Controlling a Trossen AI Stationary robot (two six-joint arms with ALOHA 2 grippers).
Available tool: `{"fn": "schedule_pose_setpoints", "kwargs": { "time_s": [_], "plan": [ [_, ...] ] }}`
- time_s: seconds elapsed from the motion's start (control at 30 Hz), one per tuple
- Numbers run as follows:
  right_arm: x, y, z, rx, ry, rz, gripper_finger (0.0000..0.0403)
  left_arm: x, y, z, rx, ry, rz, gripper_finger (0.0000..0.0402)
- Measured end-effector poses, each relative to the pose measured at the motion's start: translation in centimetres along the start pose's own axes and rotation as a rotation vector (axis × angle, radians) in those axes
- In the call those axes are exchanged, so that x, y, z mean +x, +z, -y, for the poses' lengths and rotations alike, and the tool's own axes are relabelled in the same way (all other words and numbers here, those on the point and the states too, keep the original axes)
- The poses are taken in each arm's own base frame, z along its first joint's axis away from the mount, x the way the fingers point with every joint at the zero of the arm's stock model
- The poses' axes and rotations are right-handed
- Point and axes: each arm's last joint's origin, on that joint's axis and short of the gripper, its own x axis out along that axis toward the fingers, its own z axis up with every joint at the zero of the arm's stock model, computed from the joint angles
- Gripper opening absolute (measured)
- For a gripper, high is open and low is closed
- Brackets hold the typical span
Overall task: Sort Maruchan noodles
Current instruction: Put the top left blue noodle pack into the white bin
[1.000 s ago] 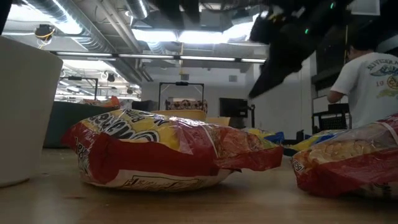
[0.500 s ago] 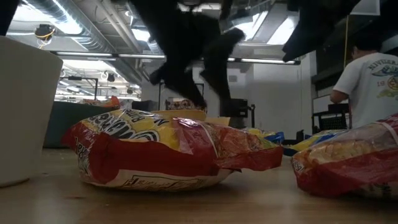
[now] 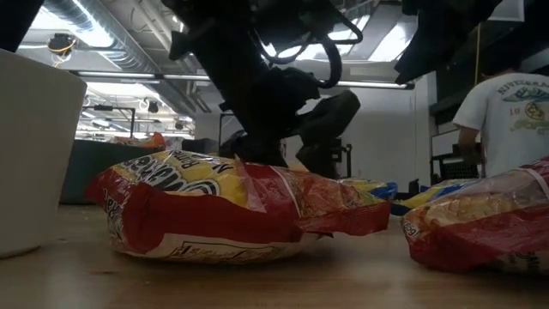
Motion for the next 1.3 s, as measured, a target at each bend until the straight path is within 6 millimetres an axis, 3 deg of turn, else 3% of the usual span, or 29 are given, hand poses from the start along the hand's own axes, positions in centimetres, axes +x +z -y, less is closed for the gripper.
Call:
{"fn": "schedule_pose_setpoints", "kwargs": {
  "time_s": [0.17,0.27,0.77,1.07,1.3],
  "plan": [
    [0.0,0.0,0.0,-0.001,0.001,-0.002,0.0294,0.8,-0.2,0.3,-0.027,-0.073,-0.056,0.026],
    [0.0,0.0,0.0,-0.001,0.001,-0.002,0.0294,0.8,-0.3,0.3,-0.046,-0.086,-0.083,0.0237],
    [0.0,0.0,0.0,-0.008,0.001,-0.001,0.0294,1.0,0.2,0.4,-0.041,-0.151,-0.179,0.0015],
    [-0.3,0.0,0.1,-0.005,0.004,0.01,0.0294,-0.3,2.5,2.3,0.035,-0.212,-0.237,0.0003],
    [-2.0,0.1,0.9,0.022,-0.037,0.095,0.0294,-3.4,5.4,3.4,0.158,-0.214,-0.256,0.0001]
  ]
}}
